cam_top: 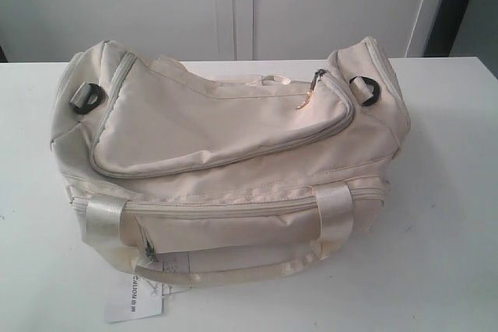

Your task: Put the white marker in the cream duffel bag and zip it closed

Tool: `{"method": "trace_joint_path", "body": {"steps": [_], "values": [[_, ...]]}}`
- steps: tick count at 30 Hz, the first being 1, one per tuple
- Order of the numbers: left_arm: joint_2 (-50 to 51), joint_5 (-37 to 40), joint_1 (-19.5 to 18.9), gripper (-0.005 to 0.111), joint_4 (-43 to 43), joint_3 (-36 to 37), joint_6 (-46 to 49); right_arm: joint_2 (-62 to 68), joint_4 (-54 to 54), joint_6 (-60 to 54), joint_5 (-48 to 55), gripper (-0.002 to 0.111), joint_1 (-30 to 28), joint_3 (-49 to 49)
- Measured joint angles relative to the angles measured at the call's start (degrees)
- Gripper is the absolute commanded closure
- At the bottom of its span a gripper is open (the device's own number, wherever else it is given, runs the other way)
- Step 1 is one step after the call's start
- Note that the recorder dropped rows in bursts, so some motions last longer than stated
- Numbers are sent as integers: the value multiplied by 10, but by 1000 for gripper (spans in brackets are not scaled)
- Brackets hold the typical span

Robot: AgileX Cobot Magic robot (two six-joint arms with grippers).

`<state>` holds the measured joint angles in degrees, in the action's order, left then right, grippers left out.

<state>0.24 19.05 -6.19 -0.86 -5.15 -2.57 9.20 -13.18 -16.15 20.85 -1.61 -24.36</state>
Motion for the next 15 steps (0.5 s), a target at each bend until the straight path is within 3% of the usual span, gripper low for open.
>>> {"method": "trace_joint_path", "body": {"steps": [15], "values": [[0,-73,-3,107,-4,49,0,0,0,0,0,108,0,0]]}}
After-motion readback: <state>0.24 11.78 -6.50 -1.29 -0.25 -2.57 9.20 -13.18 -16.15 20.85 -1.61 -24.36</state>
